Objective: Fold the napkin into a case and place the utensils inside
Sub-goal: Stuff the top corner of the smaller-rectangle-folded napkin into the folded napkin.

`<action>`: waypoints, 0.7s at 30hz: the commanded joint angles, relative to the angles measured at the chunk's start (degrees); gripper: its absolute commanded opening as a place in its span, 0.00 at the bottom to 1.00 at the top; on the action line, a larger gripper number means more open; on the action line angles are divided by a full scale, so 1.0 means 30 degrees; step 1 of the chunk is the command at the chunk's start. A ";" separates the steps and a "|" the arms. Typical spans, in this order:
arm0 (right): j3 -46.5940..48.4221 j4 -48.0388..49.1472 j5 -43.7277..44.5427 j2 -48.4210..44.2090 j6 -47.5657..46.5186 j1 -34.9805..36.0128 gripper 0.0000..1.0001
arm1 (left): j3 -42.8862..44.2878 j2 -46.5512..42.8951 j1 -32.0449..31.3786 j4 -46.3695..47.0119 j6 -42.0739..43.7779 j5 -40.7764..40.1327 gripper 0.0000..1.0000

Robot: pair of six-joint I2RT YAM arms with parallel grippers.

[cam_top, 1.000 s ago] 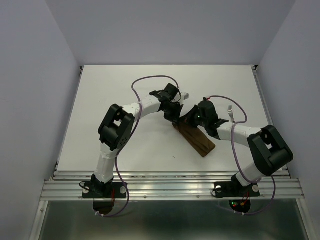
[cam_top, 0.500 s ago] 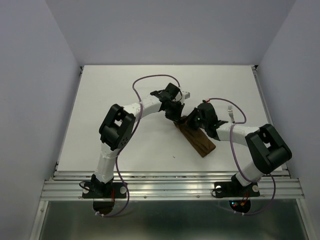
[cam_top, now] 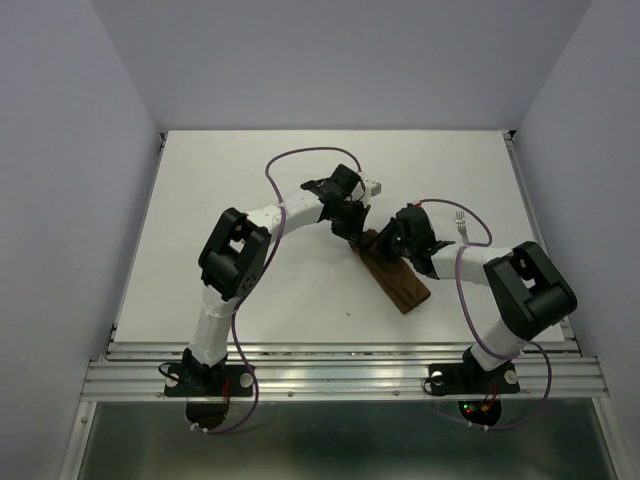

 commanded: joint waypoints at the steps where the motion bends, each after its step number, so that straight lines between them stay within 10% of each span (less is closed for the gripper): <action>1: -0.0073 0.0608 0.0005 -0.0339 -0.0308 -0.0520 0.01 | 0.0975 0.0144 -0.0133 0.0195 0.0241 0.0491 0.00; 21: 0.1451 0.1202 -0.1817 0.2912 -0.0280 -0.0520 0.01 | 0.1707 0.0613 -0.0133 0.0021 0.0300 0.0989 0.00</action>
